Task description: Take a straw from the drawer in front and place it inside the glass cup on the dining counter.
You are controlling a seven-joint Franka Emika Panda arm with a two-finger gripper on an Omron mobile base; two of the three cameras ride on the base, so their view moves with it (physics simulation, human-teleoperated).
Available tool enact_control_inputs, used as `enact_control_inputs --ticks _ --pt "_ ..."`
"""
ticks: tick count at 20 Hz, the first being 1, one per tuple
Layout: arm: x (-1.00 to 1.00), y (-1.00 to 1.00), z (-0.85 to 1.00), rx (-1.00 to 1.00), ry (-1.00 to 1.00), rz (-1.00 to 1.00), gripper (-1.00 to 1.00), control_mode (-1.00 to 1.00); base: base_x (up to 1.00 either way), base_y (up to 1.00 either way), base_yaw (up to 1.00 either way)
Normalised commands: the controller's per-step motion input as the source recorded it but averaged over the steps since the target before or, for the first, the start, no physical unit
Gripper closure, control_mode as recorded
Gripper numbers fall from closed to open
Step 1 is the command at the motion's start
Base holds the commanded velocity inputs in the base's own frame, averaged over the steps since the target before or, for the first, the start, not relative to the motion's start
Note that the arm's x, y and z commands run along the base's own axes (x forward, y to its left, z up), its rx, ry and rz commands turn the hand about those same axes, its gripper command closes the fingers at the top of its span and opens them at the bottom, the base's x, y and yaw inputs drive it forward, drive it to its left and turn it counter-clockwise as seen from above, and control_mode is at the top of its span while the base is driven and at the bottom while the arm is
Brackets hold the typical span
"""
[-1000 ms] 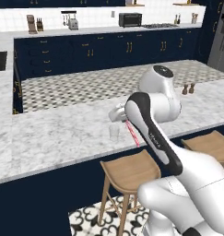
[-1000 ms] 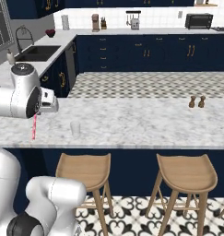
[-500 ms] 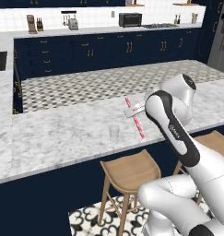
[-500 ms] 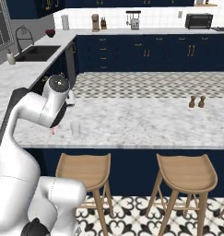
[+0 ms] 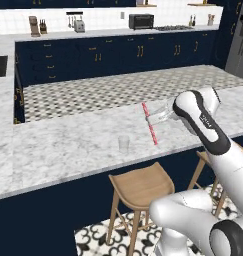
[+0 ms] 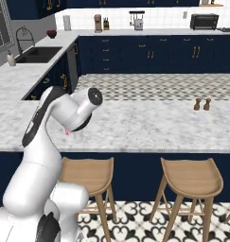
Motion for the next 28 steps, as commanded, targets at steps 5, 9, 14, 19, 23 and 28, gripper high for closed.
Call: enact_control_inputs --ticks 5,9,14,19,23,28 --pt "0.53 0.00 -0.01 0.13 0.00 0.17 1.00 -1.00 0.00 0.00 0.00" --pt "0.35 0.02 -0.02 0.08 -0.02 0.19 1.00 -1.00 0.00 0.00 0.00" --pt "0.11 0.20 -0.02 0.06 -0.03 0.17 1.00 -1.00 0.00 0.00 0.00" --pt "0.00 0.30 -0.06 0.04 -0.04 0.13 1.00 -1.00 0.00 0.00 0.00" --pt "0.19 0.07 -0.18 0.06 -0.03 0.09 1.00 -1.00 0.00 0.00 0.00" --pt "0.37 0.00 -0.31 0.04 -0.03 0.05 1.00 -1.00 0.00 0.00 0.00"
